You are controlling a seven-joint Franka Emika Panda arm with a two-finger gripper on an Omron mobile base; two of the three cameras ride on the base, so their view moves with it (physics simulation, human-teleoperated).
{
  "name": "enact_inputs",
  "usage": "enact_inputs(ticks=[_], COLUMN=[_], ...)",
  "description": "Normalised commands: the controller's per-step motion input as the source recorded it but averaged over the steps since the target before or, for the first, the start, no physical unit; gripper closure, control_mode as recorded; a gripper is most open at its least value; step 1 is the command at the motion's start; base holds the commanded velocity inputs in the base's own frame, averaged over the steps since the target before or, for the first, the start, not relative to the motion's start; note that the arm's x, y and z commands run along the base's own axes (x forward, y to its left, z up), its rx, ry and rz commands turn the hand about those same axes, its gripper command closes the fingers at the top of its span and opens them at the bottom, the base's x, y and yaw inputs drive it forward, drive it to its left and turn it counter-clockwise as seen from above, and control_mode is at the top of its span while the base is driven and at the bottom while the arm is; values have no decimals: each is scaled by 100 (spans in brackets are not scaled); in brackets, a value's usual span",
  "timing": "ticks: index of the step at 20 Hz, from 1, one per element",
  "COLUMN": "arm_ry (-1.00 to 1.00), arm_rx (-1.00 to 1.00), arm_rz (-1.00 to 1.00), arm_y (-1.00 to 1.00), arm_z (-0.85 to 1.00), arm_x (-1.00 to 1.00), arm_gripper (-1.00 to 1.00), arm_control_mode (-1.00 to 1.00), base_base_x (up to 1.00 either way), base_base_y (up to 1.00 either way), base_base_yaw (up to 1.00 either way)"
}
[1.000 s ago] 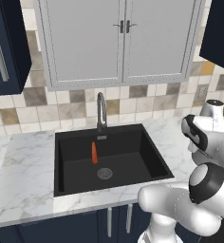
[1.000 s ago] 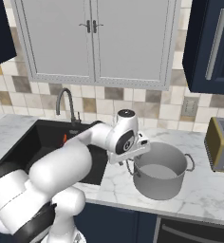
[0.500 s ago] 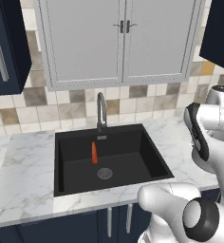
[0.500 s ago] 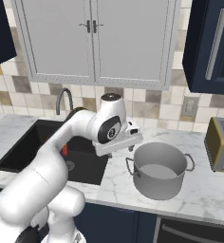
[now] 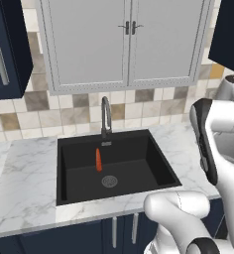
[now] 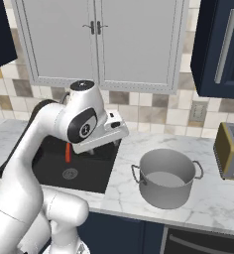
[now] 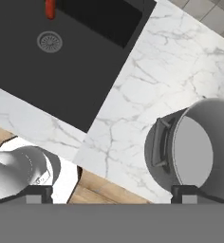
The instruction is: Dump the carrot from the pot into the sink. Then turn on the water and wash the carrot. Then turn off the water and put the carrot back in the pot.
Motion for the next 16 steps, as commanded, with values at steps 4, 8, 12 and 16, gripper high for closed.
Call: enact_inputs(ticks=[4, 8, 12, 16], arm_ry=[-1, 0, 0, -2], arm_rx=[16, 17, 16, 14], arm_rz=[0, 0, 0, 0], arm_y=[54, 50, 41, 29], arm_z=[47, 30, 11, 0], arm_x=[0, 1, 18, 26], arm_gripper=[-100, -100, -100, -100], arm_control_mode=[-100, -100, -100, -100], base_base_x=[0, 0, 0, 0], base_base_y=[0, 0, 0, 0], base_base_yaw=[0, 0, 0, 0])
